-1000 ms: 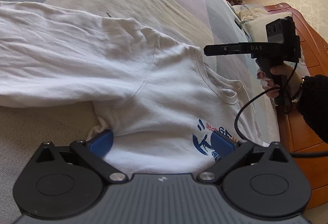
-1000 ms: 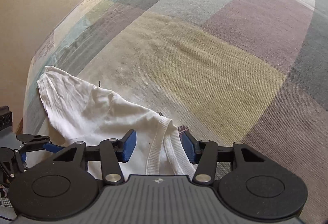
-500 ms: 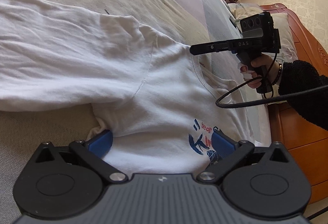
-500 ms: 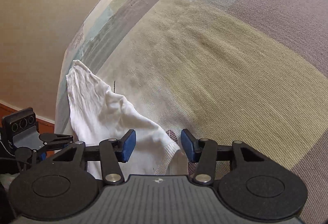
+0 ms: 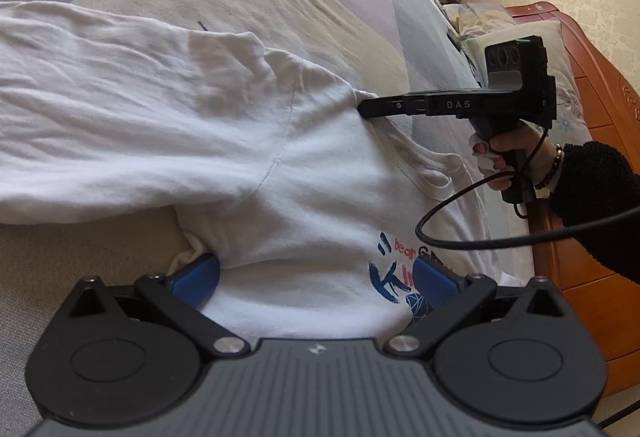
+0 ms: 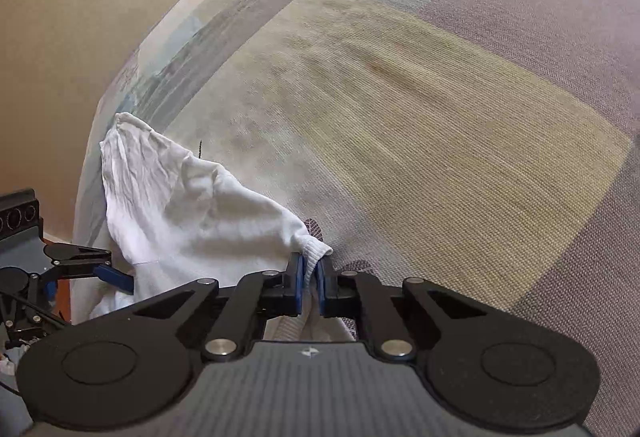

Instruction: Fold clothes

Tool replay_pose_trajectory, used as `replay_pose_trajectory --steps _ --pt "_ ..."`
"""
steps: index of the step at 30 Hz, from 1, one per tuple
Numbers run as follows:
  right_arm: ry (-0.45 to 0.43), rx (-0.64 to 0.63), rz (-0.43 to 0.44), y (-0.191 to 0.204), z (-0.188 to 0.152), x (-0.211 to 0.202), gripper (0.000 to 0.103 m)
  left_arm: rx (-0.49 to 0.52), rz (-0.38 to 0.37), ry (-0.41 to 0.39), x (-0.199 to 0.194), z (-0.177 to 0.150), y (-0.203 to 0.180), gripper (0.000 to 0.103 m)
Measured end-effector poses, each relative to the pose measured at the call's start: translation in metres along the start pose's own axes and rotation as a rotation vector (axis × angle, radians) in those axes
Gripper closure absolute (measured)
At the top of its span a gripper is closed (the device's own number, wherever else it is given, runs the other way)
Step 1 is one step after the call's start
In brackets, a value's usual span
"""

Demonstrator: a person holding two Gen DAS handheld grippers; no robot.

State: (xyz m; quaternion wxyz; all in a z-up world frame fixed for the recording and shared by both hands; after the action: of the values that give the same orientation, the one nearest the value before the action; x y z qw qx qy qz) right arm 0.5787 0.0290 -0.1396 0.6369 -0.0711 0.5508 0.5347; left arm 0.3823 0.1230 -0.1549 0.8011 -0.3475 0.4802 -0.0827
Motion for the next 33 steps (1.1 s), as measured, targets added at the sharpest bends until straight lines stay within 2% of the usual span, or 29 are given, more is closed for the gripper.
replay_pose_trajectory --steps 3,6,10,12,16,18,21,25,29,33 --pt "-0.033 -0.023 -0.062 0.006 0.008 -0.006 0.094 -0.052 0.003 -0.006 -0.001 0.005 0.0 0.002" --pt "-0.088 -0.018 -0.089 0.007 0.02 -0.017 0.094 -0.093 -0.01 -0.047 -0.006 0.012 0.001 0.002" --pt "-0.065 -0.023 -0.157 0.001 0.014 -0.006 0.094 -0.136 -0.002 -0.073 -0.011 0.019 0.005 0.002" --pt "-0.081 0.001 -0.18 0.0 0.01 -0.005 0.093 -0.137 -0.002 -0.08 -0.014 0.023 0.004 0.002" --pt "-0.182 0.03 -0.245 0.01 0.009 -0.029 0.071 -0.125 0.008 -0.087 -0.019 0.028 0.002 0.002" --pt "-0.232 0.051 -0.258 0.018 0.003 -0.046 0.07 -0.118 0.017 -0.084 -0.021 0.029 0.001 0.002" --pt "-0.248 0.063 -0.287 0.033 -0.017 -0.059 0.069 -0.101 0.028 -0.067 -0.022 0.029 -0.004 0.002" --pt "-0.175 0.077 -0.423 0.049 -0.064 -0.061 0.067 -0.013 0.1 -0.016 -0.021 0.025 -0.011 0.002" --pt "-0.145 0.198 -0.503 0.064 -0.121 -0.071 0.053 0.09 0.216 0.042 -0.022 0.018 -0.012 0.003" --pt "-0.166 0.364 -0.608 0.065 -0.169 -0.091 0.051 0.229 0.213 0.052 -0.022 0.02 -0.029 0.003"
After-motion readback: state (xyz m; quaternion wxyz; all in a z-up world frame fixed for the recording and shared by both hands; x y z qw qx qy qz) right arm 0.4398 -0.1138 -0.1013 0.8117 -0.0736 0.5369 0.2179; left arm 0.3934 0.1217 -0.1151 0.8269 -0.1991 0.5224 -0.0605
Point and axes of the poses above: each gripper's, at about its wrist camera, not at the fingertips, and x roughly the way its jaws point, y to its left, z to its top, the point moved 9 cm from there along x, roughly the way its jaws point
